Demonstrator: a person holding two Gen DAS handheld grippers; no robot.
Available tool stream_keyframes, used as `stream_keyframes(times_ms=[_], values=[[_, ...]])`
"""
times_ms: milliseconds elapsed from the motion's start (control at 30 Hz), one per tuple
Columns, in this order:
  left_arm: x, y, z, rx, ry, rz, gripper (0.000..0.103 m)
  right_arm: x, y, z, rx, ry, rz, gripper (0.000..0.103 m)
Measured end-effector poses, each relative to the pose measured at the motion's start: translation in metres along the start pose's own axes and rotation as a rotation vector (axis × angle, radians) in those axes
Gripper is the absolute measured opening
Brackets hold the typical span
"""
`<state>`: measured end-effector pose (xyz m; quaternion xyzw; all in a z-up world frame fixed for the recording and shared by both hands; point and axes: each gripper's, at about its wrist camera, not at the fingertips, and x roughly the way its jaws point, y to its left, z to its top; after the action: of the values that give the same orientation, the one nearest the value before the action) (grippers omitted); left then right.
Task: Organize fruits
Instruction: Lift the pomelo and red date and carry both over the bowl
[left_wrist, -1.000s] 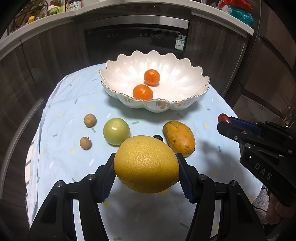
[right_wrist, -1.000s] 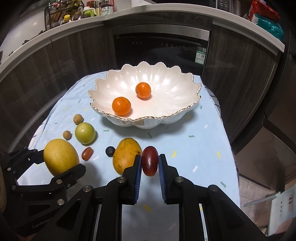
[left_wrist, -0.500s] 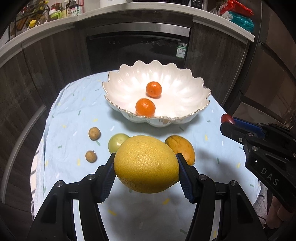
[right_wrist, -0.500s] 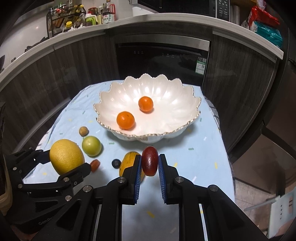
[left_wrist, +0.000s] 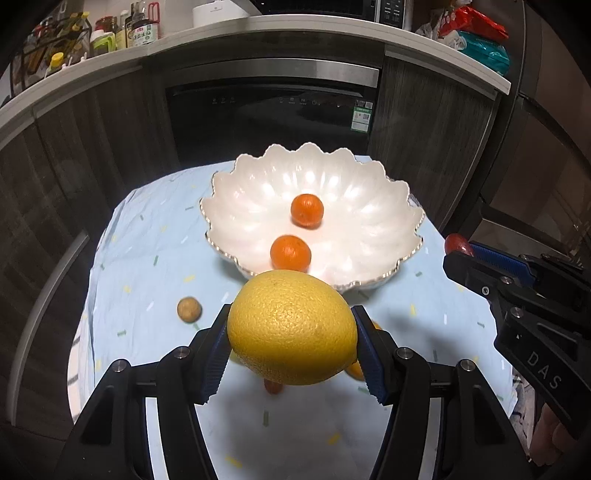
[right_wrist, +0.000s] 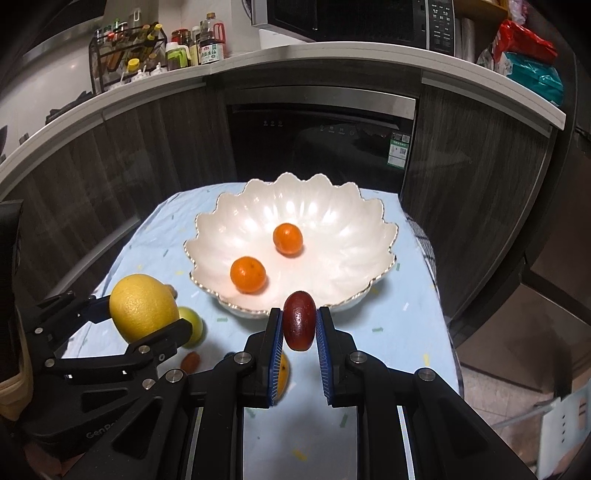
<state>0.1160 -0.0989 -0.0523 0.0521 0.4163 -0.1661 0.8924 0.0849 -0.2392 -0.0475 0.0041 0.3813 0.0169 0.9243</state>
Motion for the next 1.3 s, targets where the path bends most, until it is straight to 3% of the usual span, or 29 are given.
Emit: stream_keyframes(times_ms=[700,1300], values=[[0.043,0.027,0.065,-0.002,-0.030,0.027,0.061,0.041,-0.013,0.035,0.018,-0.011,-0.032,0.019],[0.094,0.041,0.078,-0.001,0.033,0.029,0.061,0.092,-0.021,0.041,0.064,0.080,-0.064,0.019]])
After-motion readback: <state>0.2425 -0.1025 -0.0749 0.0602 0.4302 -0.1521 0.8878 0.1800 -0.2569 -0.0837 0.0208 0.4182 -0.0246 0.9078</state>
